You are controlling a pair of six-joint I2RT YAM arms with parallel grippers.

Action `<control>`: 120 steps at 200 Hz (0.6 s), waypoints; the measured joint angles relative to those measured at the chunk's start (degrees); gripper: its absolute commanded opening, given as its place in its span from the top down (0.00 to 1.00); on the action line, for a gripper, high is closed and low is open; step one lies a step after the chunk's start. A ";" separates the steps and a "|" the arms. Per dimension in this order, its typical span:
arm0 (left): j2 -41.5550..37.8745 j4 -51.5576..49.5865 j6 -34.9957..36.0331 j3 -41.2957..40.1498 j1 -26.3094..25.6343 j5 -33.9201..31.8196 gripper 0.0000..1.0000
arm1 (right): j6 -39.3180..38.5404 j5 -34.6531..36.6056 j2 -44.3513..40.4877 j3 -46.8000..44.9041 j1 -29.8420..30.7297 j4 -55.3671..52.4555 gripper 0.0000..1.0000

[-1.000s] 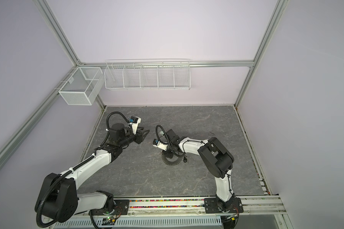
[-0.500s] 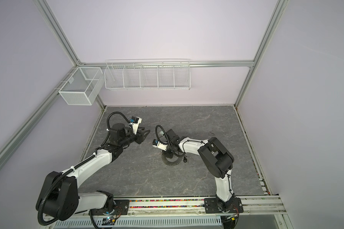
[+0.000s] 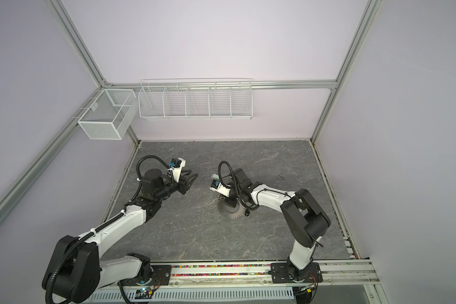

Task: Attach keys to a key ring
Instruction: Pick up the keyring from the center of the table.

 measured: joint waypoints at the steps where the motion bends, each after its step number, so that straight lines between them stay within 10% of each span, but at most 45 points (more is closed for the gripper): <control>1: -0.04 0.09 0.17 -0.07 0.00 0.22 0.70 | 0.00 -0.11 -0.17 -0.04 -0.04 0.04 0.93; 120: -11.23 -4.48 30.42 -5.14 -10.32 4.76 0.71 | -18.05 -2.60 -19.63 -12.11 -0.72 5.55 0.93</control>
